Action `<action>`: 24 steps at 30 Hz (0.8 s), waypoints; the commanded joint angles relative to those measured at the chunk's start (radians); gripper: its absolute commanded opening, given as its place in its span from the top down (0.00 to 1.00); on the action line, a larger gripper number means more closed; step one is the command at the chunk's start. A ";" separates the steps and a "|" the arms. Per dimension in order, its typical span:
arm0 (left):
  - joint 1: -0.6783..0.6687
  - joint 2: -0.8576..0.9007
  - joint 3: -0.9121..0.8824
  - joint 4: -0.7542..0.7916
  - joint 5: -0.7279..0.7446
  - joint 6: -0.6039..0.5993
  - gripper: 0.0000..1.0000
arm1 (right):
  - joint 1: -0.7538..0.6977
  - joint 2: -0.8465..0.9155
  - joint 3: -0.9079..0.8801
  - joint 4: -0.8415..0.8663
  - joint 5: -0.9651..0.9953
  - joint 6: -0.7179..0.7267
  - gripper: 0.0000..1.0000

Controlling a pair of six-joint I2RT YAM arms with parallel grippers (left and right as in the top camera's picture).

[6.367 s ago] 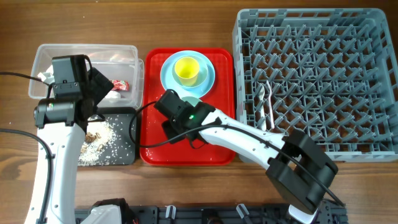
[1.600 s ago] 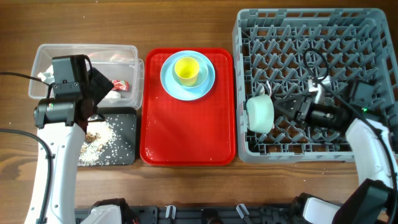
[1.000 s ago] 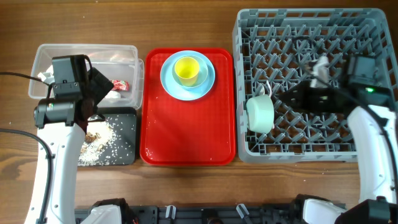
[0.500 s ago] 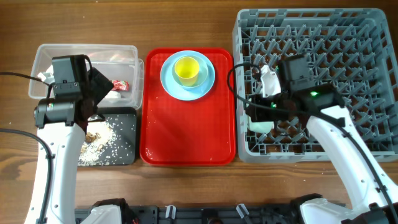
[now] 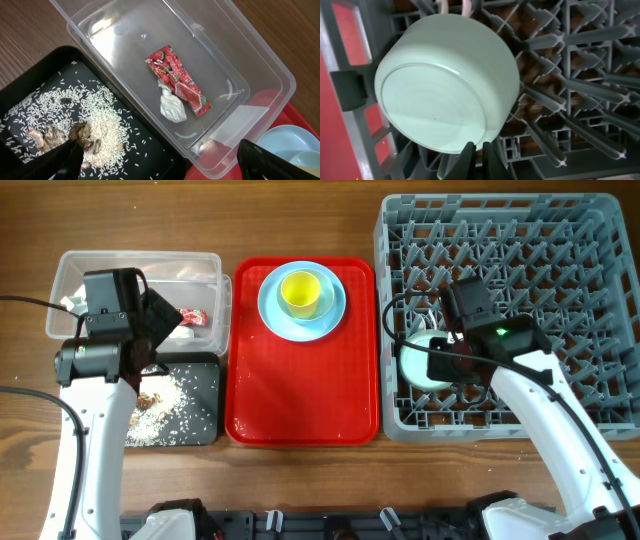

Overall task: Sort waste into correct bins and load items into the dishwasher rack
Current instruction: 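Move the right gripper left over the yellow cup on the plate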

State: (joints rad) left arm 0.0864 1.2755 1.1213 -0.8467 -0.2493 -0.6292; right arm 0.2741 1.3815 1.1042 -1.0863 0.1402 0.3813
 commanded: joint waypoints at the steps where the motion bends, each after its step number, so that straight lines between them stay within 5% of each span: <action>1: 0.005 -0.009 0.012 0.000 -0.006 0.016 0.00 | 0.002 -0.011 0.055 -0.008 0.053 0.011 0.91; 16: 0.005 -0.009 0.012 0.000 -0.006 0.016 0.00 | 0.029 0.142 0.658 -0.118 -0.365 -0.270 0.47; 24: 0.005 -0.009 0.012 0.000 -0.006 0.016 0.00 | 0.203 0.378 0.912 -0.074 -0.336 -0.324 0.43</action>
State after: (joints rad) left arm 0.0864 1.2755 1.1213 -0.8471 -0.2493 -0.6292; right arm 0.4053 1.6665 1.9820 -1.1942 -0.1864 0.1112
